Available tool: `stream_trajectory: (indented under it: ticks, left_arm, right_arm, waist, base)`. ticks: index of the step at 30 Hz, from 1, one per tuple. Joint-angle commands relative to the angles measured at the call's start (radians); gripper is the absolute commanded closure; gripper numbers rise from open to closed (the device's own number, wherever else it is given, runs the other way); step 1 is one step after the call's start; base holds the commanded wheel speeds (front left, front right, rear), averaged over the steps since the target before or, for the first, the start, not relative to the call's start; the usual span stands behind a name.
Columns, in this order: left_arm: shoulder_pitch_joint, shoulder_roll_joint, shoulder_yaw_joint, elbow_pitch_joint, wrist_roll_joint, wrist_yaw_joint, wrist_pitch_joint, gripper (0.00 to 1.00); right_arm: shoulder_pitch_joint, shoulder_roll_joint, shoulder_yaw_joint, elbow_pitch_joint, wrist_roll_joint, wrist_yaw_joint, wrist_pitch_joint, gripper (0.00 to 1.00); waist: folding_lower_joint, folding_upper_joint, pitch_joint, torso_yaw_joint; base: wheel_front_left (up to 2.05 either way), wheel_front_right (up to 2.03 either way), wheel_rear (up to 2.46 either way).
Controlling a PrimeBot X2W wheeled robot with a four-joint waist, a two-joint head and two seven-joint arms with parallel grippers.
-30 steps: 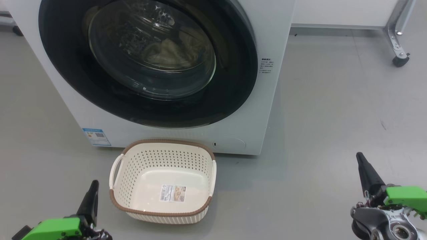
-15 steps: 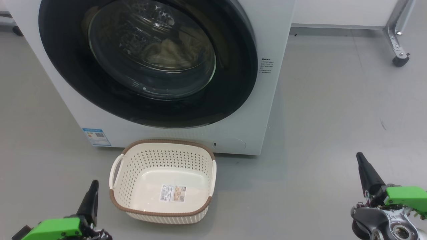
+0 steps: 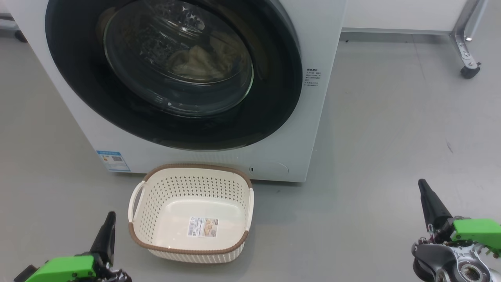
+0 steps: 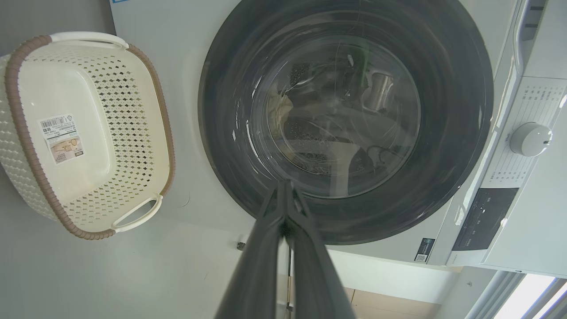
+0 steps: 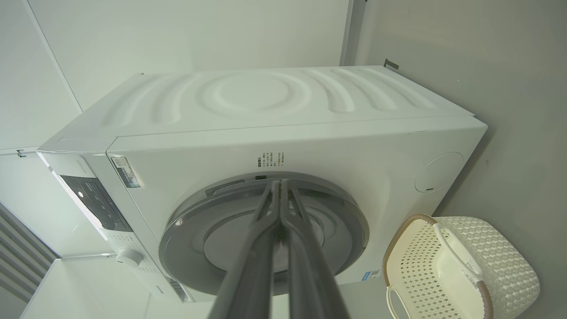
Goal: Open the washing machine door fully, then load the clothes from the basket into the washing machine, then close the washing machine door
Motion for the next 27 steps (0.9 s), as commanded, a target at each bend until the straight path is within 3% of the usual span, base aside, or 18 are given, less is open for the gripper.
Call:
stream_trajectory:
  ticks: [1, 27]
  left_arm:
    - [-0.051, 0.008, 0.036, -0.037, -0.005, -0.001, 0.006, 1.0]
    - [-0.051, 0.008, 0.036, -0.037, -0.005, -0.001, 0.006, 1.0]
  right_arm:
    - [-0.056, -0.017, 0.016, -0.037, -0.002, -0.002, 0.006, 1.0]
    - [-0.056, -0.017, 0.015, -0.037, -0.003, -0.002, 0.006, 1.0]
  waist:
    - [0.0, 0.0, 0.0, 0.0]
    - [0.0, 0.0, 0.0, 0.0]
  base:
    - [0.0, 0.0, 0.0]
    - [0.0, 0.0, 0.0]
